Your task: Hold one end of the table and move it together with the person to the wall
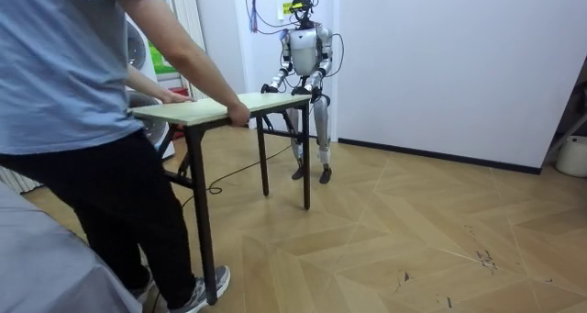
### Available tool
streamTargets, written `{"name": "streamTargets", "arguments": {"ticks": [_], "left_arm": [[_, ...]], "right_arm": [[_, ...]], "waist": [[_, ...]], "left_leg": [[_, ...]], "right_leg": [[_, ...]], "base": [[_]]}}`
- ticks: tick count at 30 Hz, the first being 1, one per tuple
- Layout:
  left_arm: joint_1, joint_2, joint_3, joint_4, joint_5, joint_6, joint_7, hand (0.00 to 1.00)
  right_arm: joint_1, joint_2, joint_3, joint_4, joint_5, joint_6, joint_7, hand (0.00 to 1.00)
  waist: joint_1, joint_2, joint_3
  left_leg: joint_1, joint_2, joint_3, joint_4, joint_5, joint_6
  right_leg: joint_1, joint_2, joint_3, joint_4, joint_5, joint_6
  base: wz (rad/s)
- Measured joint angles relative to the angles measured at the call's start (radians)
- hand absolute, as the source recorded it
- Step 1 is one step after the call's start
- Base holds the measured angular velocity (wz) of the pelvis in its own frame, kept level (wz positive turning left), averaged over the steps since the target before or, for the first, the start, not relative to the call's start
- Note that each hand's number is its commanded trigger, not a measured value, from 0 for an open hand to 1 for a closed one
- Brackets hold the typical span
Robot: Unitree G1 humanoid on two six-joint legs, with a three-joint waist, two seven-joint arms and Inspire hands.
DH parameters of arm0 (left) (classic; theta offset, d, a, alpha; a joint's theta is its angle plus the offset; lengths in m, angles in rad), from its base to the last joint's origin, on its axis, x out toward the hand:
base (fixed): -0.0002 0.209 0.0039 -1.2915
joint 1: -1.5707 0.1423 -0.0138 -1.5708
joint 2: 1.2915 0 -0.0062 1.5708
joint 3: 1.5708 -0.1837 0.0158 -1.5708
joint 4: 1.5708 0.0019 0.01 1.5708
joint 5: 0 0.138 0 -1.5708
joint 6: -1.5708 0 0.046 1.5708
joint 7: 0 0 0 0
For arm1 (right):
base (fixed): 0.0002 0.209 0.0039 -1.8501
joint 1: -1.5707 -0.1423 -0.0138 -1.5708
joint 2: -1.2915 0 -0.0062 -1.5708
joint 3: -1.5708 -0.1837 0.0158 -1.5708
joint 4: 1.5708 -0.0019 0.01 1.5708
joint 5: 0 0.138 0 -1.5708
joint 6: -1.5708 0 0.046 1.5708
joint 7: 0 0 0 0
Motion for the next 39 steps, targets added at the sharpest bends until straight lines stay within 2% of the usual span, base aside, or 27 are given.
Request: {"name": "streamTargets", "arguments": {"ticks": [6, 10, 17, 20, 23, 27, 30, 31, 32, 33, 34, 35, 36, 37, 38, 39], "left_arm": [[0.009, -0.003, -0.003, -0.009, 0.015, 0.000, -0.046, 1.00], [0.045, -0.004, -0.018, -0.027, 0.019, 0.005, -0.074, 1.00], [0.139, -0.001, -0.037, -0.121, 0.072, 0.016, -0.077, 1.00], [0.173, -0.001, -0.037, -0.158, 0.094, 0.030, -0.077, 1.00], [0.189, 0.001, -0.043, -0.177, 0.104, 0.032, -0.077, 1.00], [0.229, 0.001, -0.057, -0.222, 0.131, 0.032, -0.077, 0.99], [0.269, 0.001, -0.073, -0.252, 0.148, 0.032, -0.079, 1.00], [0.278, 0.000, -0.083, -0.253, 0.152, 0.032, -0.079, 1.00], [0.275, -0.002, -0.096, -0.254, 0.163, 0.033, -0.080, 1.00], [0.267, -0.004, -0.107, -0.255, 0.168, 0.033, -0.080, 1.00], [0.261, 0.003, -0.126, -0.260, 0.176, 0.033, -0.080, 1.00], [0.275, 0.020, -0.135, -0.265, 0.174, 0.028, -0.085, 1.00], [0.284, 0.030, -0.140, -0.265, 0.167, 0.026, -0.087, 1.00], [0.304, 0.034, -0.141, -0.271, 0.159, 0.018, -0.092, 1.00], [0.332, 0.022, -0.132, -0.280, 0.154, 0.004, -0.112, 1.00], [0.349, 0.014, -0.120, -0.288, 0.152, -0.004, -0.124, 1.00]], "right_arm": [[0.001, -0.009, 0.000, 0.000, -0.015, -0.005, 0.063, 1.00], [0.017, -0.018, -0.001, 0.000, -0.040, -0.008, 0.102, 1.00], [0.119, -0.019, 0.001, -0.081, -0.041, -0.010, 0.118, 1.00], [0.159, -0.019, 0.001, -0.102, -0.043, -0.011, 0.138, 1.00], [0.186, -0.018, 0.002, -0.122, -0.045, -0.012, 0.146, 1.00], [0.231, -0.016, 0.016, -0.162, -0.048, -0.037, 0.149, 1.00], [0.290, -0.019, 0.026, -0.200, -0.049, -0.054, 0.164, 1.00], [0.308, -0.016, 0.026, -0.200, -0.048, -0.063, 0.174, 1.00], [0.321, -0.010, 0.027, -0.205, -0.041, -0.076, 0.185, 1.00], [0.331, -0.010, 0.022, -0.211, -0.035, -0.083, 0.196, 1.00], [0.357, -0.010, 0.002, -0.220, -0.027, -0.090, 0.212, 1.00], [0.375, -0.009, 0.007, -0.226, -0.029, -0.083, 0.213, 1.00], [0.384, -0.007, 0.008, -0.227, -0.037, -0.077, 0.213, 1.00], [0.388, -0.006, 0.009, -0.227, -0.050, -0.063, 0.213, 1.00], [0.378, -0.006, 0.014, -0.228, -0.076, -0.055, 0.213, 1.00], [0.374, -0.007, 0.023, -0.232, -0.089, -0.056, 0.213, 1.00]], "waist": [[0.001, 0.000, -0.0001], [0.003, 0.000, -0.0003], [0.003, 0.000, -0.0011], [0.013, 0.000, -0.0013], [0.021, 0.000, -0.0018], [0.024, 0.000, -0.0022], [0.023, -0.002, -0.0035], [0.023, -0.010, -0.0076], [0.016, -0.025, -0.0065], [0.007, -0.025, -0.0065], [-0.002, -0.043, -0.0136], [0.012, -0.049, -0.0170], [0.020, -0.048, -0.0171], [0.039, -0.035, -0.0123], [0.053, -0.012, -0.0052], [0.055, -0.008, -0.0047]], "left_leg": [[0.000, 0.000, 0.005, 0.001, 0.000, 0.000], [-0.002, 0.000, 0.006, 0.001, 0.000, 0.000], [-0.010, 0.002, -0.002, 0.004, 0.000, 0.000], [-0.011, 0.002, -0.002, 0.004, 0.000, 0.000], [-0.013, 0.002, -0.002, 0.004, 0.000, 0.000], [-0.012, 0.002, -0.002, 0.004, 0.000, 0.000], [-0.012, -0.001, 0.001, 0.020, 0.000, 0.000], [-0.031, -0.008, 0.003, 0.058, -0.002, -0.002], [-0.081, -0.028, -0.012, 0.066, -0.017, 0.001], [-0.116, -0.036, -0.025, 0.029, -0.003, 0.005], [-0.170, -0.043, 0.007, -0.008, 0.071, 0.046], [-0.160, -0.042, 0.025, 0.006, 0.081, 0.050], [-0.150, -0.039, 0.015, 0.011, 0.081, 0.050], [-0.131, -0.024, -0.068, 0.015, 0.080, 0.049], [-0.123, -0.010, -0.145, 0.015, 0.077, 0.043], [-0.121, -0.011, -0.154, 0.014, 0.074, 0.037]], "right_leg": [[0.001, 0.000, 0.000, 0.000, 0.000, 0.000], [-0.001, 0.002, 0.004, -0.001, 0.000, 0.000], [-0.004, 0.000, -0.011, -0.001, 0.000, 0.000], [-0.007, 0.000, -0.011, -0.002, 0.000, 0.000], [-0.007, 0.001, -0.011, -0.003, 0.000, 0.000], [-0.004, 0.000, -0.008, -0.003, 0.000, 0.000], [0.012, -0.001, 0.041, -0.002, 0.000, 0.000], [0.019, -0.008, 0.093, 0.000, 0.001, 0.000], [0.020, -0.025, 0.176, -0.003, 0.000, 0.002], [0.011, -0.028, 0.207, -0.001, -0.003, 0.006], [-0.006, -0.042, 0.239, 0.012, -0.026, 0.043], [-0.032, -0.042, 0.211, 0.044, -0.035, 0.063], [-0.037, -0.036, 0.184, 0.051, -0.042, 0.068], [-0.053, -0.014, 0.165, 0.013, -0.045, 0.051], [-0.081, 0.014, 0.159, -0.074, -0.003, 0.028], [-0.087, 0.015, 0.154, -0.125, 0.036, 0.024]], "base": [[0.00], [0.00], [0.04], [-0.05], [0.00], [0.01], [0.11], [0.38], [0.58], [0.83], [0.42], [0.04], [-0.78], [-1.09], [-1.11], [-0.76]]}}
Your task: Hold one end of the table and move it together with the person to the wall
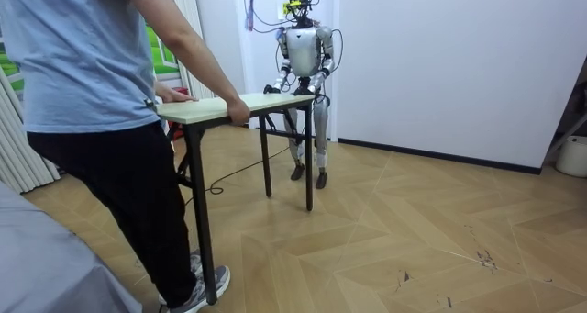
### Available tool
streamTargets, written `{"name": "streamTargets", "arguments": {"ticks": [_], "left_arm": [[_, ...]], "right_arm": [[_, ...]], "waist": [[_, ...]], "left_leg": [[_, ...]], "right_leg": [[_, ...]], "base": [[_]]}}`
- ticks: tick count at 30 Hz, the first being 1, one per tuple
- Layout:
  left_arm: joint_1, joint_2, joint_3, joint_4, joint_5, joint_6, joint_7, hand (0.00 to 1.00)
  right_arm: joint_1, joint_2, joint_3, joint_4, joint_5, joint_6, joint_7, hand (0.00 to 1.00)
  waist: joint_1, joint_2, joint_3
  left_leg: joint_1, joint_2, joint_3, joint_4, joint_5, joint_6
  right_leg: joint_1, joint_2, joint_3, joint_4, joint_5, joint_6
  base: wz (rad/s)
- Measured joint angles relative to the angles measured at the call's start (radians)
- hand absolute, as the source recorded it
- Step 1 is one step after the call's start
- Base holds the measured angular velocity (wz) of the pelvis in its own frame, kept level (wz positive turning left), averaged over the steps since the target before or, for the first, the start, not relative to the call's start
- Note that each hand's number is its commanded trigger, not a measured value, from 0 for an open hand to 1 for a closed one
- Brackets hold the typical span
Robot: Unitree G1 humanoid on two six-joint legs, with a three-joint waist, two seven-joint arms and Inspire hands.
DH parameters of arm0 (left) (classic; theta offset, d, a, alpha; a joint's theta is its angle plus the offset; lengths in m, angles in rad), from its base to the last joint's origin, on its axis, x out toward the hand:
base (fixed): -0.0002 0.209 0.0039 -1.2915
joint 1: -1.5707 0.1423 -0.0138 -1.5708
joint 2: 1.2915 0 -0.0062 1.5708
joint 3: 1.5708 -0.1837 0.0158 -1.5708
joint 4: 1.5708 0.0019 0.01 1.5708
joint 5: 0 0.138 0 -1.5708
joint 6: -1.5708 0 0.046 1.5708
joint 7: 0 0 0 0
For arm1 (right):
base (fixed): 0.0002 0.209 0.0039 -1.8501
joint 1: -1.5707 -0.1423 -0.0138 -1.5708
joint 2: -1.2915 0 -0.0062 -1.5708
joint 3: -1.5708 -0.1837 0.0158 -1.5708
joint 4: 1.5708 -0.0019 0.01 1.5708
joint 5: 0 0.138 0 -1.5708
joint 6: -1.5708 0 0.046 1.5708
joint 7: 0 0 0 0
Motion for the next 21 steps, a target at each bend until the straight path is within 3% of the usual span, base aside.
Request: {"name": "streamTargets", "arguments": {"ticks": [1, 2, 5, 8, 12, 14, 15, 17, 19, 20, 21], "left_arm": [[0.034, -0.015, 0.009, -0.013, 0.000, -0.007, -0.013, 1.00], [0.047, -0.020, 0.002, -0.013, -0.001, -0.006, -0.013, 1.00], [0.046, -0.005, -0.022, -0.023, 0.000, -0.026, -0.013, 1.00], [0.045, -0.004, -0.051, -0.023, -0.002, -0.053, -0.012, 1.00], [0.043, 0.017, -0.067, -0.023, -0.010, -0.071, -0.012, 1.00], [0.039, 0.049, -0.092, -0.022, -0.038, -0.088, -0.013, 1.00], [0.039, 0.053, -0.096, -0.022, -0.041, -0.091, -0.014, 1.00], [0.038, 0.056, -0.098, -0.023, -0.044, -0.095, -0.018, 1.00], [0.039, 0.056, -0.098, -0.022, -0.047, -0.096, -0.018, 1.00], [0.044, 0.051, -0.106, -0.023, -0.053, -0.105, -0.017, 1.00], [0.053, 0.050, -0.114, -0.023, -0.057, -0.114, -0.017, 1.00]], "right_arm": [[-0.001, -0.013, 0.026, -0.004, -0.018, -0.018, 0.000, 1.00], [0.003, -0.029, 0.051, -0.001, -0.012, -0.040, 0.000, 1.00], [0.004, -0.046, 0.067, -0.001, 0.012, -0.066, 0.004, 1.00], [0.005, -0.053, 0.075, -0.001, 0.025, -0.092, 0.005, 1.00], [0.002, -0.063, 0.108, 0.010, 0.055, -0.119, 0.006, 1.00], [0.002, -0.062, 0.120, 0.024, 0.064, -0.129, 0.020, 1.00], [0.002, -0.063, 0.121, 0.024, 0.064, -0.128, 0.022, 1.00], [0.002, -0.064, 0.119, 0.033, 0.065, -0.129, 0.040, 1.00], [0.001, -0.063, 0.119, 0.038, 0.065, -0.129, 0.045, 1.00], [0.002, -0.066, 0.120, 0.037, 0.065, -0.134, 0.047, 1.00], [0.004, -0.069, 0.122, 0.038, 0.064, -0.134, 0.047, 1.00]], "waist": [[-0.003, 0.003, 0.0023], [-0.027, 0.013, 0.0043], [-0.050, -0.006, 0.0100], [-0.048, -0.022, 0.0161], [-0.052, -0.038, 0.0221], [-0.050, -0.042, 0.0217], [-0.048, -0.042, 0.0214], [-0.024, -0.036, 0.0186], [-0.023, -0.036, 0.0177], [-0.014, -0.031, 0.0167], [0.000, -0.023, 0.0124]], "left_leg": [[0.009, -0.010, -0.003, 0.001, -0.031, -0.032], [0.026, 0.003, 0.021, -0.005, -0.049, -0.039], [0.025, 0.016, 0.105, -0.014, -0.052, -0.037], [0.015, 0.012, 0.108, 0.024, -0.065, -0.037], [-0.033, 0.029, 0.108, 0.146, -0.120, -0.048], [-0.104, 0.051, 0.101, 0.280, -0.152, -0.068], [-0.125, 0.055, 0.101, 0.311, -0.152, -0.068], [-0.188, 0.086, 0.101, 0.405, -0.151, -0.070], [-0.211, 0.103, 0.098, 0.439, -0.142, -0.090], [-0.226, 0.129, 0.111, 0.538, -0.145, -0.094], [-0.225, 0.152, 0.123, 0.619, -0.142, -0.095]], "right_leg": [[-0.022, -0.027, -0.046, 0.015, 0.099, -0.012], [-0.021, -0.015, -0.072, 0.061, 0.081, -0.016], [-0.025, -0.002, -0.080, 0.075, 0.065, -0.012], [-0.039, -0.002, -0.097, 0.119, 0.038, -0.020], [-0.064, 0.002, -0.117, 0.197, -0.011, -0.033], [-0.097, 0.015, -0.124, 0.254, -0.038, -0.049], [-0.105, 0.018, -0.125, 0.260, -0.041, -0.053], [-0.132, 0.040, -0.129, 0.263, -0.041, -0.076], [-0.148, 0.042, -0.139, 0.262, -0.041, -0.099], [-0.153, 0.045, -0.161, 0.269, -0.046, -0.118], [-0.152, 0.052, -0.172, 0.270, -0.045, -0.125]], "base": [[-0.11], [0.16], [0.35], [0.04], [0.08], [0.08], [-0.04], [-0.16], [-0.03], [-0.19], [-0.47]]}}
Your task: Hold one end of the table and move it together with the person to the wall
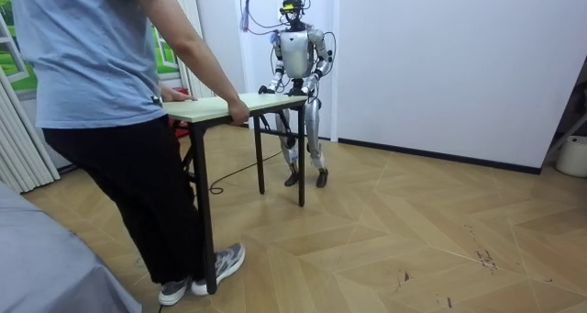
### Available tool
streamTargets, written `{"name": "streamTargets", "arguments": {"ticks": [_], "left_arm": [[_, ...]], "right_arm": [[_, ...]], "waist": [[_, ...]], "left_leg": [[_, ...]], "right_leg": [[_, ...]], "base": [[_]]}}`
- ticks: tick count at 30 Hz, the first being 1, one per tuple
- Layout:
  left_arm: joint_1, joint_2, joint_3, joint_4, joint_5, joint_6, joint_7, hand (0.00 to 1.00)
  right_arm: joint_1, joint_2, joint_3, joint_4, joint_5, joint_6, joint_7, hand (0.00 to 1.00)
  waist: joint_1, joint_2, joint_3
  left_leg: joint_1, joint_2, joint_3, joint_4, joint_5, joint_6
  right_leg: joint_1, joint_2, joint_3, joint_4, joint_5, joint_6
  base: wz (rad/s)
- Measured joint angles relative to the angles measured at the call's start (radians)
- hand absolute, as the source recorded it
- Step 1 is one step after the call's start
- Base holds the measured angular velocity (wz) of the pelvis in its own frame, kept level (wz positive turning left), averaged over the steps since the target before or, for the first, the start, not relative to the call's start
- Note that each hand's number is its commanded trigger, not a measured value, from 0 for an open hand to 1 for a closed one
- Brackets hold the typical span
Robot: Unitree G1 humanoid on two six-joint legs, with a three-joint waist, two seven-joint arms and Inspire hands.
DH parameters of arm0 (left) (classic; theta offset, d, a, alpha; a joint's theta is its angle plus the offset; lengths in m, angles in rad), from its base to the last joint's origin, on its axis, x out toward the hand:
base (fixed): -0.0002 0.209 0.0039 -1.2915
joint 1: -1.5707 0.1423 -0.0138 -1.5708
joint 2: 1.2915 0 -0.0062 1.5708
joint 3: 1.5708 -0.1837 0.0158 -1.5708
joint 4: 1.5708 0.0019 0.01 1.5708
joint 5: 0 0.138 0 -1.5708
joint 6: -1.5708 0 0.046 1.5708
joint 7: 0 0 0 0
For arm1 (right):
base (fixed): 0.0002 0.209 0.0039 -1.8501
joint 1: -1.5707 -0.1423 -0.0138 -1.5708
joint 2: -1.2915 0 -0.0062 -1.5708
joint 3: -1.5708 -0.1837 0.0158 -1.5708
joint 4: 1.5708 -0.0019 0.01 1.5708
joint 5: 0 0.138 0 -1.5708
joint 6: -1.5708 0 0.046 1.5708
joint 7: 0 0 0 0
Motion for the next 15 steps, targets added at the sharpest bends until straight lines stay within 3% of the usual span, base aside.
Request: {"name": "streamTargets", "arguments": {"ticks": [1, 2, 4, 6, 9, 10, 11, 13, 15], "left_arm": [[0.019, -0.007, -0.008, -0.001, -0.010, -0.017, -0.005, 1.00], [0.019, -0.006, -0.011, -0.005, -0.011, -0.021, -0.012, 1.00], [0.007, 0.001, -0.014, -0.006, -0.012, -0.019, -0.012, 1.00], [-0.003, 0.004, -0.013, -0.008, -0.015, -0.018, -0.011, 1.00], [-0.041, 0.003, -0.011, -0.010, -0.030, -0.018, -0.011, 1.00], [-0.063, 0.003, -0.013, -0.010, -0.031, -0.018, -0.011, 1.00], [-0.080, 0.004, -0.012, -0.008, -0.033, -0.018, -0.011, 1.00], [-0.101, 0.003, -0.014, -0.007, -0.034, -0.018, -0.012, 1.00], [-0.118, 0.003, -0.022, 0.000, -0.043, -0.018, -0.013, 1.00]], "right_arm": [[0.001, -0.009, 0.007, 0.000, -0.012, -0.001, 0.000, 1.00], [0.001, -0.009, 0.008, 0.000, -0.015, -0.006, 0.006, 1.00], [0.000, -0.006, 0.009, 0.000, -0.010, -0.018, 0.015, 1.00], [-0.014, -0.009, 0.014, 0.000, -0.010, -0.025, 0.016, 1.00], [-0.053, -0.018, 0.012, -0.007, -0.010, -0.031, 0.020, 1.00], [-0.068, -0.019, 0.007, -0.012, -0.010, -0.036, 0.021, 1.00], [-0.084, -0.019, -0.003, -0.011, -0.010, -0.035, 0.021, 1.00], [-0.101, -0.019, -0.013, -0.011, -0.013, -0.032, 0.031, 1.00], [-0.106, -0.015, -0.034, -0.008, -0.016, -0.021, 0.043, 1.00]], "waist": [[0.004, 0.022, -0.0128], [-0.008, 0.036, -0.0099], [-0.034, 0.041, -0.0095], [-0.034, 0.048, -0.0088], [-0.058, 0.082, -0.0071], [-0.060, 0.092, -0.0068], [-0.063, 0.096, -0.0080], [-0.082, 0.097, -0.0084], [-0.090, 0.096, -0.0087]], "left_leg": [[0.014, 0.027, -0.003, 0.137, 0.012, -0.009], [0.038, 0.034, -0.028, 0.208, 0.026, -0.018], [0.096, 0.037, -0.056, 0.215, 0.039, -0.034], [0.166, 0.033, -0.058, 0.164, 0.035, -0.041], [0.232, 0.029, -0.079, 0.002, 0.013, -0.055], [0.253, 0.028, -0.078, -0.103, -0.033, -0.051], [0.275, 0.013, -0.087, -0.202, -0.082, -0.050], [0.290, -0.016, -0.085, -0.346, -0.117, -0.037], [0.306, -0.045, -0.079, -0.461, -0.131, -0.020]], "right_leg": [[0.005, 0.011, -0.038, -0.001, 0.005, -0.005], [0.001, 0.018, -0.066, 0.009, 0.006, -0.014], [-0.021, 0.018, -0.091, 0.030, 0.002, -0.019], [-0.049, 0.018, -0.099, 0.039, 0.012, -0.027], [-0.114, 0.017, -0.138, 0.040, 0.048, -0.031], [-0.148, 0.016, -0.142, 0.040, 0.070, -0.031], [-0.175, 0.009, -0.146, 0.027, 0.099, -0.031], [-0.216, -0.017, -0.154, 0.007, 0.152, -0.024], [-0.247, -0.044, -0.154, -0.010, 0.198, -0.014]], "base": [[-0.16], [0.20], [0.54], [0.11], [0.20], [0.11], [0.06], [0.20], [0.19]]}}
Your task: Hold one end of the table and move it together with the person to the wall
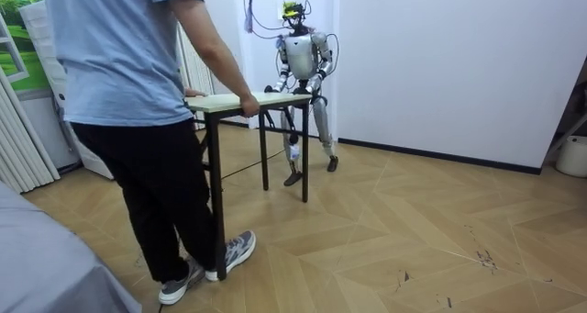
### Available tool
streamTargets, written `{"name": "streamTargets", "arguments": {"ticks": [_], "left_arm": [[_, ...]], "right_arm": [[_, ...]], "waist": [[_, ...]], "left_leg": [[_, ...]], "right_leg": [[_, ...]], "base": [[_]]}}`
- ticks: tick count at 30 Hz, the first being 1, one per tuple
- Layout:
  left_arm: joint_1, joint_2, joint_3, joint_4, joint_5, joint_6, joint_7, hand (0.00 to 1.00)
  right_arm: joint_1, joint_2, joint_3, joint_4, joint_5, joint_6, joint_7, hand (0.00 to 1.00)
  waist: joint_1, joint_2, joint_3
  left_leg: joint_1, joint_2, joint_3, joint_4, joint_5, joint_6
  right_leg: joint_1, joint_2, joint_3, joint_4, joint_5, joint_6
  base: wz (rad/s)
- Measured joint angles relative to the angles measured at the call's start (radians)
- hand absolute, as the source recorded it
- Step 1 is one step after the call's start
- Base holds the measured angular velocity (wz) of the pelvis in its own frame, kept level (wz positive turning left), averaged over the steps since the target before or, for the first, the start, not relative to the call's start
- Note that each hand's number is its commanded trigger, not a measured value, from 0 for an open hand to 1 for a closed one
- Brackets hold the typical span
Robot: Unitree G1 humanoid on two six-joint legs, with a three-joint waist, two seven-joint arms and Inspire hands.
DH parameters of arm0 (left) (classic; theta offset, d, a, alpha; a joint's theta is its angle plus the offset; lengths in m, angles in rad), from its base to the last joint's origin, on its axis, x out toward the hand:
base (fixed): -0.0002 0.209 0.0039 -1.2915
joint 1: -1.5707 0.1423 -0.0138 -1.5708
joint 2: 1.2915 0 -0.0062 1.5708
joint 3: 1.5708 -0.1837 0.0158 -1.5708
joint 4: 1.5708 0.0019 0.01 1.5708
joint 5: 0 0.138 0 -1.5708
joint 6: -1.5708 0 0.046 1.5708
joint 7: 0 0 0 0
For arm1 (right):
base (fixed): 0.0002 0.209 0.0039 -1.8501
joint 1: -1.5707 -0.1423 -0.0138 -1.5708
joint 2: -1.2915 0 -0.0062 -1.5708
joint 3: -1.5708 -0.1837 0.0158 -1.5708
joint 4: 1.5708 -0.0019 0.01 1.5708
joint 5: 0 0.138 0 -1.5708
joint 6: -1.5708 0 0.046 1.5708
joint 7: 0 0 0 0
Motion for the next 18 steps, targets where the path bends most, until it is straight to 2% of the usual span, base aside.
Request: {"name": "streamTargets", "arguments": {"ticks": [2, 3, 4, 5, 6, 7, 8, 9, 10, 11, 12, 13, 14, 15, 16, 17, 18], "left_arm": [[-0.002, -0.004, -0.003, 0.025, -0.001, 0.002, -0.001, 1.00], [-0.001, -0.004, -0.003, 0.033, 0.000, 0.006, -0.002, 1.00], [0.006, -0.004, -0.001, 0.050, -0.003, 0.009, -0.004, 1.00], [0.014, -0.003, -0.001, 0.059, -0.011, 0.011, -0.005, 1.00], [0.018, -0.003, -0.002, 0.059, -0.012, 0.012, -0.005, 1.00], [0.025, -0.003, -0.001, 0.060, -0.022, 0.013, -0.008, 1.00], [0.027, -0.008, 0.000, 0.072, -0.034, 0.016, -0.015, 1.00], [0.025, -0.013, -0.001, 0.084, -0.034, 0.025, -0.017, 1.00], [0.027, -0.007, -0.011, 0.092, -0.034, 0.038, -0.016, 1.00], [0.027, 0.010, -0.022, 0.091, -0.034, 0.047, -0.016, 1.00], [0.027, 0.012, -0.022, 0.090, -0.034, 0.054, -0.017, 1.00], [0.027, 0.016, -0.023, 0.086, -0.034, 0.059, -0.019, 1.00], [0.028, 0.017, -0.023, 0.078, -0.034, 0.060, -0.019, 1.00], [0.028, 0.016, -0.020, 0.077, -0.034, 0.060, -0.020, 1.00], [0.029, 0.018, -0.009, 0.076, -0.034, 0.060, -0.026, 1.00], [0.028, 0.022, 0.010, 0.068, -0.029, 0.060, -0.030, 1.00], [0.028, 0.022, 0.019, 0.065, -0.028, 0.060, -0.032, 1.00]], "right_arm": [[0.008, 0.013, -0.031, 0.021, -0.004, 0.028, 0.012, 1.00], [0.012, 0.023, -0.039, 0.033, -0.009, 0.034, 0.017, 1.00], [0.018, 0.037, -0.054, 0.057, -0.018, 0.055, 0.028, 1.00], [0.027, 0.045, -0.066, 0.065, -0.031, 0.075, 0.027, 1.00], [0.029, 0.045, -0.069, 0.065, -0.036, 0.080, 0.028, 1.00], [0.030, 0.045, -0.075, 0.064, -0.040, 0.094, 0.028, 1.00], [0.032, 0.041, -0.080, 0.065, -0.042, 0.106, 0.028, 1.00], [0.044, 0.040, -0.081, 0.064, -0.041, 0.108, 0.028, 1.00], [0.078, 0.045, -0.091, 0.061, -0.037, 0.107, 0.037, 1.00], [0.105, 0.046, -0.097, 0.046, -0.025, 0.108, 0.038, 1.00], [0.113, 0.042, -0.097, 0.039, -0.016, 0.110, 0.040, 1.00], [0.112, 0.031, -0.092, 0.034, -0.003, 0.113, 0.042, 1.00], [0.110, 0.022, -0.085, 0.026, 0.004, 0.108, 0.042, 1.00], [0.109, 0.020, -0.082, 0.023, 0.006, 0.107, 0.042, 1.00], [0.101, 0.019, -0.066, 0.022, 0.008, 0.101, 0.040, 1.00], [0.084, 0.020, -0.042, 0.023, 0.015, 0.091, 0.035, 1.00], [0.073, 0.019, -0.029, 0.027, 0.016, 0.091, 0.033, 1.00]], "waist": [[-0.018, -0.018, -0.0009], [-0.020, -0.028, -0.0019], [-0.023, -0.049, -0.0099], [-0.032, -0.069, -0.0194], [-0.033, -0.076, -0.0199], [-0.037, -0.089, -0.0192], [-0.038, -0.077, -0.0110], [-0.041, -0.068, -0.0086], [-0.053, -0.069, -0.0082], [-0.064, -0.085, -0.0089], [-0.064, -0.090, -0.0095], [-0.062, -0.093, -0.0102], [-0.045, -0.095, -0.0102], [-0.030, -0.097, -0.0100], [-0.005, -0.107, -0.0058], [0.015, -0.130, 0.0056], [0.023, -0.137, 0.0141]], "left_leg": [[0.011, -0.053, 0.004, -0.053, -0.010, 0.021], [0.010, -0.070, 0.009, -0.049, -0.010, 0.030], [0.003, -0.103, 0.025, -0.041, -0.005, 0.057], [-0.022, -0.139, 0.037, -0.024, 0.001, 0.083], [-0.034, -0.154, 0.048, -0.019, 0.005, 0.094], [-0.062, -0.177, 0.073, -0.009, 0.021, 0.121], [-0.086, -0.161, 0.150, 0.020, 0.030, 0.134], [-0.093, -0.143, 0.189, 0.036, 0.031, 0.134], [-0.094, -0.125, 0.234, 0.040, 0.047, 0.135], [-0.104, -0.122, 0.279, 0.036, 0.070, 0.138], [-0.116, -0.123, 0.300, 0.035, 0.079, 0.141], [-0.136, -0.127, 0.334, 0.037, 0.094, 0.152], [-0.149, -0.135, 0.362, 0.037, 0.106, 0.161], [-0.155, -0.138, 0.375, 0.039, 0.108, 0.164], [-0.171, -0.142, 0.390, 0.056, 0.110, 0.165], [-0.200, -0.147, 0.380, 0.100, 0.110, 0.164], [-0.226, -0.143, 0.364, 0.130, 0.109, 0.164]], "right_leg": [[-0.014, -0.051, 0.011, 0.001, 0.046, 0.018], [-0.014, -0.065, 0.018, -0.002, 0.060, 0.023], [-0.011, -0.087, 0.041, -0.025, 0.100, 0.032], [-0.004, -0.108, 0.065, -0.075, 0.161, 0.051], [0.001, -0.117, 0.080, -0.107, 0.199, 0.068], [0.004, -0.124, 0.130, -0.172, 0.294, 0.146], [-0.002, -0.131, 0.156, -0.120, 0.294, 0.186], [-0.011, -0.134, 0.155, -0.015, 0.211, 0.178], [-0.015, -0.154, 0.149, 0.213, 0.032, 0.167], [-0.005, -0.185, 0.159, 0.413, -0.102, 0.168], [0.005, -0.193, 0.170, 0.489, -0.149, 0.175], [0.050, -0.213, 0.179, 0.607, -0.212, 0.181], [0.135, -0.245, 0.178, 0.656, -0.242, 0.186], [0.182, -0.261, 0.181, 0.653, -0.251, 0.194], [0.278, -0.297, 0.193, 0.625, -0.244, 0.202], [0.348, -0.312, 0.216, 0.567, -0.235, 0.222], [0.350, -0.293, 0.218, 0.533, -0.250, 0.242]], "base": [[0.15], [0.00], [0.00], [0.00], [-0.06], [-0.09], [0.00], [0.43], [0.78], [0.77], [0.48], [0.00], [-0.20], [-0.55], [-0.68], [-0.68], [-0.39]]}}
